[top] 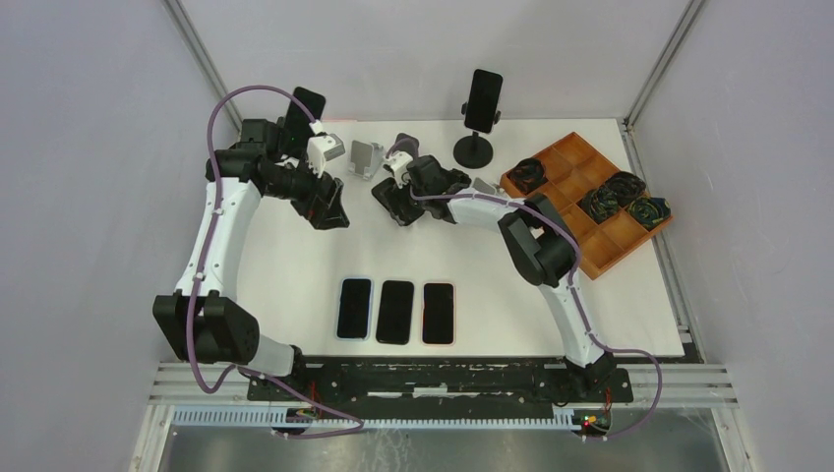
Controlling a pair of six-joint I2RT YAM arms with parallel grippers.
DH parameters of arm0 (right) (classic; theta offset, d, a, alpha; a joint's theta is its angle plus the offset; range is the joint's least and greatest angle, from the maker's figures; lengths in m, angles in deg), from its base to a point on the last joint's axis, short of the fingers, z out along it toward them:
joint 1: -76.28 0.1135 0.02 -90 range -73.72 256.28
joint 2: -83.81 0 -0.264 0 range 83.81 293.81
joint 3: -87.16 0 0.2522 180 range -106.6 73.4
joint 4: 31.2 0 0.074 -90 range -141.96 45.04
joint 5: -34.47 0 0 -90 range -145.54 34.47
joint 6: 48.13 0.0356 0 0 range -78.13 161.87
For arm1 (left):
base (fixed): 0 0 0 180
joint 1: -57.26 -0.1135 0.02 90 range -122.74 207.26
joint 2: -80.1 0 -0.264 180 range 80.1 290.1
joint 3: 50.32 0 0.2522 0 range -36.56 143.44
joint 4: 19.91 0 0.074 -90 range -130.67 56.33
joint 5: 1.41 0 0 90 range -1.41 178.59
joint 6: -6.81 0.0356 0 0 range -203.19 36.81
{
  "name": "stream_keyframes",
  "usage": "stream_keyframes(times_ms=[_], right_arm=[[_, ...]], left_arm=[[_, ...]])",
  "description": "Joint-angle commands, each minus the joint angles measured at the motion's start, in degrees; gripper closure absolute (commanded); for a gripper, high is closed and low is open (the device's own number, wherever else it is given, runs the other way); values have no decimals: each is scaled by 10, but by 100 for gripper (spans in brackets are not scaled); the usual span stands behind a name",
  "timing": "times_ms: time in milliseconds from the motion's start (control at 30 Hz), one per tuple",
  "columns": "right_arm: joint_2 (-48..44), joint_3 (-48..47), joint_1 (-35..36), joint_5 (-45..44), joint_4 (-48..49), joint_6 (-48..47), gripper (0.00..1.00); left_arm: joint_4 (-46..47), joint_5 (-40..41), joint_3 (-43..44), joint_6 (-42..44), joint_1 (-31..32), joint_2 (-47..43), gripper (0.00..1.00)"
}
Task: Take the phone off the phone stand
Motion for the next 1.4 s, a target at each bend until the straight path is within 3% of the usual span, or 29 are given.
stream_keyframes(times_ms=[0, 233, 300, 533, 733, 1033, 1367], right_arm=[[8, -4, 22, -33, -63, -2, 27], [-40, -5, 23, -50, -49, 3, 78], [-70, 6, 23, -49, -43, 24, 86], [-236, 152, 34, -43, -6, 66, 88], [-442, 391, 44, -95, 7, 147, 91], [-703, 627, 44, -164, -92, 231, 94], [-729, 688, 47, -176, -140, 327, 98]], left_arm=[[-2, -13, 21, 7, 0, -8, 0], [12, -9, 8, -7, -7, -14, 0], [17, -15, 8, -16, -13, -16, 0], [48, -23, 9, -60, -45, -16, 0], [85, -14, -11, -103, -51, -31, 0], [95, -11, -29, -118, -51, -50, 0], [97, -6, -35, -131, -51, -63, 0]])
